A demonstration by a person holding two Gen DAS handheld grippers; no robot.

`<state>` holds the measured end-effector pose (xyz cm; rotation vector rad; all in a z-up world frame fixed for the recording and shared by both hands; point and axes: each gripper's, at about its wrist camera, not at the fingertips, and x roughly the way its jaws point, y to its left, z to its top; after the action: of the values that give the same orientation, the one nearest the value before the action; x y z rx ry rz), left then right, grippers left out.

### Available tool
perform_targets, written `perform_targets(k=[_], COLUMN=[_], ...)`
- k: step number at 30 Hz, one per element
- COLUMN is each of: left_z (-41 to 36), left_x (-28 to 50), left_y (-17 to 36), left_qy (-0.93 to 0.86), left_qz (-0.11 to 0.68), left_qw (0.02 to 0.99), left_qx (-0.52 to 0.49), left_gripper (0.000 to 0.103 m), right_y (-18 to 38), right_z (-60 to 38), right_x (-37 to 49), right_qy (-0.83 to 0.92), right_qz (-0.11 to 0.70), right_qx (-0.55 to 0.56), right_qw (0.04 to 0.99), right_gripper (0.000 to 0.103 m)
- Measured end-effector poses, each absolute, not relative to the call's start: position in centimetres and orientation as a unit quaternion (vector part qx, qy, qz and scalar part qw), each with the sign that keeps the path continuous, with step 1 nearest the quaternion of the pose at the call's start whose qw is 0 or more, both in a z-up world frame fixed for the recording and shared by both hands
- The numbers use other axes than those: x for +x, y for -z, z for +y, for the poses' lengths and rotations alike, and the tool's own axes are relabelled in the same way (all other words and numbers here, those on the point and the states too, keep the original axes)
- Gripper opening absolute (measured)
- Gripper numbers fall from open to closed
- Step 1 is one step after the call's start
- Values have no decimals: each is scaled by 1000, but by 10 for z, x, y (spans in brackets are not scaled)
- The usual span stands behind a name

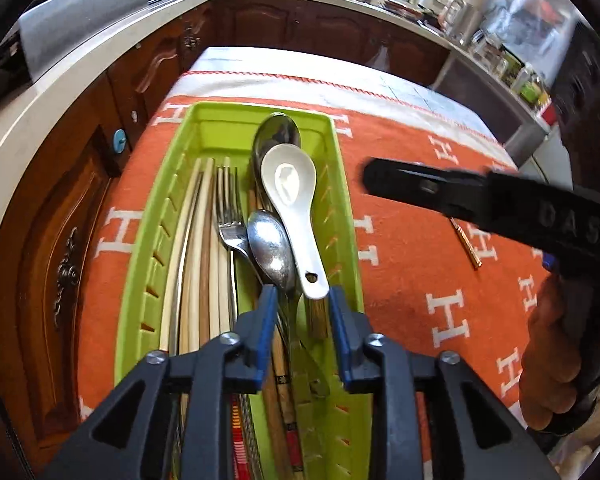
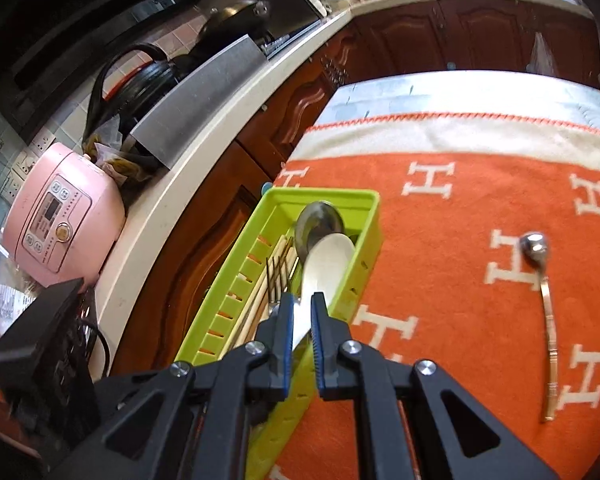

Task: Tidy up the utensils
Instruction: 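Carry both spoons into the green tray and open both tools, then grasp the gold-handled teaspoon with the right tool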

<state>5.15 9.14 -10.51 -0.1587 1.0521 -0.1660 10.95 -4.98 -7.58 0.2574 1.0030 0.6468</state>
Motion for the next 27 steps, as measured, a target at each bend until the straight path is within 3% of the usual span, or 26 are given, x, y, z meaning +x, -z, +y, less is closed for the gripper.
perform_targets(k=[2, 4, 6, 13, 16, 27], left_z=[95, 96, 97, 80, 64, -1], left_x=[49, 47, 43, 35, 32, 50], left_y=[97, 90, 81, 53, 44, 49], left_qy=[69, 65, 63, 69, 78, 94], left_qz=[493, 487, 477, 450, 440, 448], left_qw=[863, 867, 872, 886, 891, 887], left_qx=[-82, -86, -93, -83, -77, -58], left_gripper=[27, 34, 49, 51, 60, 63], right_y=[72, 71, 71, 70, 71, 81], right_z=[-61, -75, -87, -128, -144, -183], right_x=[106, 103, 102, 92, 89, 103], right_qy=[-295, -284, -276, -245, -232, -213], right_qz=[463, 461, 462, 461, 460, 470], right_qx=[112, 109, 109, 117, 116, 135], right_qw=[828, 834, 836, 845, 849, 846], right_gripper=[8, 8, 8, 8, 8, 9])
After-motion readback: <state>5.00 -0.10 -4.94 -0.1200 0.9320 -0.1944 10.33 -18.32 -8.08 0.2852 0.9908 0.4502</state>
